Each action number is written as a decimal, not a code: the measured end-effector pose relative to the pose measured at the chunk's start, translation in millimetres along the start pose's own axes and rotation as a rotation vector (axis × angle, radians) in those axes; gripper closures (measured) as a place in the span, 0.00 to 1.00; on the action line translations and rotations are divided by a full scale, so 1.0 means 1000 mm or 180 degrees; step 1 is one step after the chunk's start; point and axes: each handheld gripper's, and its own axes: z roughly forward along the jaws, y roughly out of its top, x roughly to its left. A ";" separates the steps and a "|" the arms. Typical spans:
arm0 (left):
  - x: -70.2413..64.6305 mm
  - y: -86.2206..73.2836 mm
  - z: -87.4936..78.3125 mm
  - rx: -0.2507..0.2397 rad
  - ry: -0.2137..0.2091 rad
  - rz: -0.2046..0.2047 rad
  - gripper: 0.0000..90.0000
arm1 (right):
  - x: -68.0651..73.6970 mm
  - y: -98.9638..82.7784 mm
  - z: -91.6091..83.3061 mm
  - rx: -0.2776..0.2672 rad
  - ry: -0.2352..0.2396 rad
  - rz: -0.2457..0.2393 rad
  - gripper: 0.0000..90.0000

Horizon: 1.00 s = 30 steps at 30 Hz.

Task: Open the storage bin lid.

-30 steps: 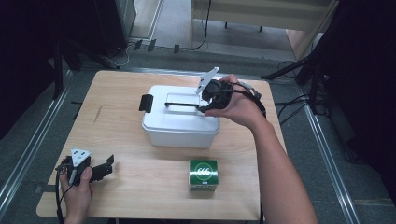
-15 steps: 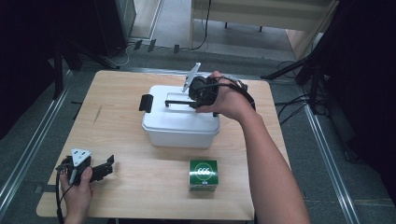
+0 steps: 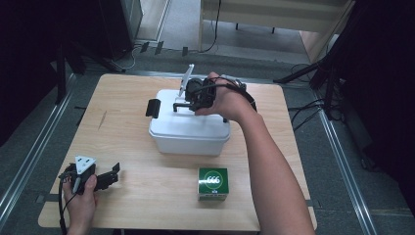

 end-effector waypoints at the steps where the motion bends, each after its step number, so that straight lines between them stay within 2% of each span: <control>1: 0.000 0.000 0.000 -0.0004 -0.0004 -0.0002 0.10 | 0.000 0.002 0.000 -0.0001 0.0006 -0.0018 0.87; 9: 0.000 0.000 0.000 -0.0017 -0.0013 -0.0004 0.10 | 0.001 0.009 0.007 0.0043 -0.0070 -0.0039 0.89; 13: 0.000 0.000 -0.001 -0.0023 -0.0014 -0.0013 0.10 | 0.001 0.011 0.008 0.0034 -0.0094 -0.0082 0.86; 24: 0.000 -0.001 -0.001 -0.0042 -0.0018 -0.0026 0.10 | 0.002 0.015 0.009 0.0051 -0.0041 -0.0203 0.94; 30: 0.001 -0.001 -0.001 -0.0041 -0.0025 -0.0036 0.10 | 0.001 0.015 0.006 0.0024 -0.0031 -0.0216 0.95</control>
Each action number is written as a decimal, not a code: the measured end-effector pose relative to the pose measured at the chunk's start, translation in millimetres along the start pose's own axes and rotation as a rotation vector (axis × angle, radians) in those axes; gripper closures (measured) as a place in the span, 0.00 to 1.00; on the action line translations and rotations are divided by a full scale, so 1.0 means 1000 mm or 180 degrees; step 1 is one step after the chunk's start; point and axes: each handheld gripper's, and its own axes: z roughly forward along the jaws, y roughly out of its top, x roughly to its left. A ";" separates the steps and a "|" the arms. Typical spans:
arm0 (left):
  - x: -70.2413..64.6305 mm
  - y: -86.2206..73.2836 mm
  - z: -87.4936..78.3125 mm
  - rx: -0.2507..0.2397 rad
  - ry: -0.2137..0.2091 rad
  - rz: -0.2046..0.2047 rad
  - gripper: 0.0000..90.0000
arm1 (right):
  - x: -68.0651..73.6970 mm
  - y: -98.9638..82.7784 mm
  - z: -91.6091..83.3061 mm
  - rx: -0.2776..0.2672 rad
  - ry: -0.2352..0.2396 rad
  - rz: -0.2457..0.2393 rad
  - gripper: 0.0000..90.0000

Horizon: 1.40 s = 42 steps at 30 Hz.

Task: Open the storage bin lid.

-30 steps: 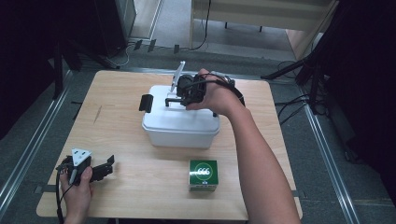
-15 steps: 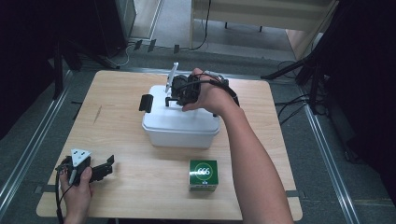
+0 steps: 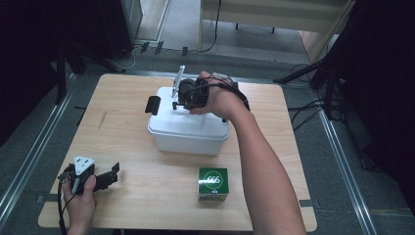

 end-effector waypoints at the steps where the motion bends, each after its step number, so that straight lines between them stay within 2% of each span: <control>1: 0.000 0.000 0.000 -0.0007 0.0005 -0.0004 0.10 | 0.000 0.000 -0.001 -0.0003 0.0001 0.0018 0.95; 10: 0.000 0.000 0.000 -0.0013 0.0009 -0.0018 0.10 | -0.002 -0.001 -0.010 -0.0085 -0.0006 -0.0007 0.95; 23: 0.002 0.000 -0.001 -0.0070 0.0014 -0.0047 0.10 | -0.003 -0.003 -0.035 -0.0143 -0.0135 -0.0028 0.95; 27: 0.001 0.000 -0.002 -0.0081 0.0016 -0.0036 0.10 | -0.003 -0.009 -0.042 -0.0131 -0.0169 -0.0011 0.95; 37: 0.001 0.000 -0.001 -0.0079 0.0011 -0.0048 0.10 | -0.002 -0.036 -0.066 -0.0093 -0.0257 0.0042 0.95; 42: 0.000 0.000 -0.001 -0.0077 0.0024 -0.0025 0.10 | 0.000 -0.048 -0.072 -0.0050 -0.0268 0.0036 0.95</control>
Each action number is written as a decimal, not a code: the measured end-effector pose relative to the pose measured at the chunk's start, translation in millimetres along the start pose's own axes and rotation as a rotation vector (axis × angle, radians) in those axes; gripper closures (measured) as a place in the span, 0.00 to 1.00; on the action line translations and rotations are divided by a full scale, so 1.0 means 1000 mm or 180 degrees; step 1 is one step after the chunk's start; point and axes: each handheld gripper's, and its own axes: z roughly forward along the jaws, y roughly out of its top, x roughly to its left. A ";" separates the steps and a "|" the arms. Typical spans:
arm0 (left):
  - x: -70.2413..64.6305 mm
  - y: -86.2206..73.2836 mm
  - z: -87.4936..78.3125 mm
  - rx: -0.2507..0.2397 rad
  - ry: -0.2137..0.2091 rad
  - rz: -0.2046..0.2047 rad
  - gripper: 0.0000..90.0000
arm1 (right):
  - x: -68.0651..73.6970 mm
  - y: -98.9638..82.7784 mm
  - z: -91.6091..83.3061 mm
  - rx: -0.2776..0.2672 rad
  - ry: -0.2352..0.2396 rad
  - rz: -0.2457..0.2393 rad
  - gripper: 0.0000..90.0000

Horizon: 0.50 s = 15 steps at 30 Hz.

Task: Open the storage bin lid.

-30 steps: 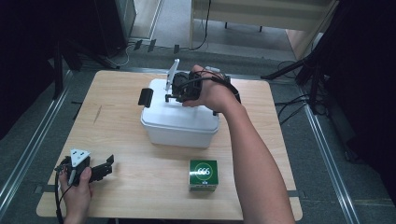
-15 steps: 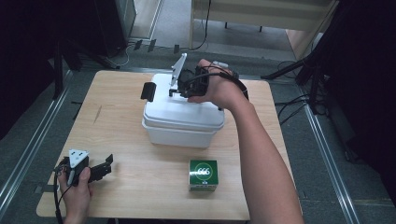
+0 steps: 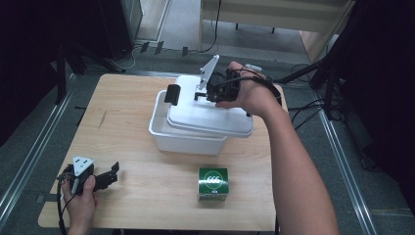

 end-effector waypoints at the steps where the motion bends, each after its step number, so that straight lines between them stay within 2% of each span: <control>1: 0.001 0.000 0.000 -0.0007 -0.0006 -0.0020 0.10 | 0.001 -0.006 -0.003 0.0023 -0.0009 0.0000 0.95; 15: 0.003 0.000 -0.001 -0.0019 -0.0021 -0.0068 0.10 | 0.008 -0.052 -0.014 0.0064 -0.0037 0.0165 0.95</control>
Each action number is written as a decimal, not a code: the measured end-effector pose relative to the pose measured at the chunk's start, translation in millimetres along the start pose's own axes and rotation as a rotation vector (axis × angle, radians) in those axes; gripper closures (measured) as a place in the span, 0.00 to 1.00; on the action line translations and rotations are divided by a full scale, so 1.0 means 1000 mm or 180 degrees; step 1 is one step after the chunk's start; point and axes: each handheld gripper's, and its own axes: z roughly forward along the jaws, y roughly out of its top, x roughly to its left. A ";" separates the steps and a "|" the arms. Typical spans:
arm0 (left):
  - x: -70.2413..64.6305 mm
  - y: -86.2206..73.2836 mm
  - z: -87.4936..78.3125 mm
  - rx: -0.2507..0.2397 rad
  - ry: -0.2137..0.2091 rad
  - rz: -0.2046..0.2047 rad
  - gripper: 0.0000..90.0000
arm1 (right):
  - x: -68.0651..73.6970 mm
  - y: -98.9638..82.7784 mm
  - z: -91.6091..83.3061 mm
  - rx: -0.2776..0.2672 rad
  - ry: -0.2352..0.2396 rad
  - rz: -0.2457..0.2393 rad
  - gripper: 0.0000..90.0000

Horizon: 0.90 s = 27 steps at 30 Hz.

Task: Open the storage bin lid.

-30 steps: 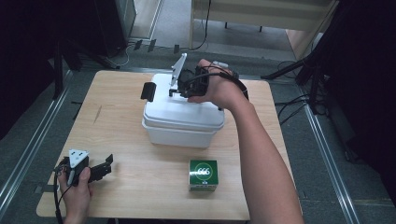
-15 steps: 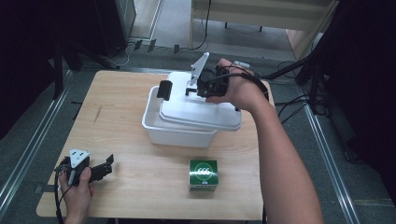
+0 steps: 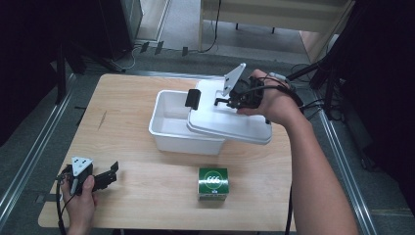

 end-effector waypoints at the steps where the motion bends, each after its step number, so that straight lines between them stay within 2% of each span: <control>1: 0.001 0.000 0.000 -0.0008 -0.0005 -0.0009 0.10 | 0.000 -0.003 -0.001 0.0003 -0.0015 0.0014 0.95; 12: 0.002 0.000 -0.001 -0.0019 -0.0010 -0.0034 0.10 | 0.006 -0.030 -0.014 0.0025 -0.0044 0.0118 0.95; 27: 0.003 -0.001 -0.001 -0.0048 -0.0012 -0.0088 0.10 | 0.010 -0.077 -0.030 0.0118 -0.0096 0.0274 0.95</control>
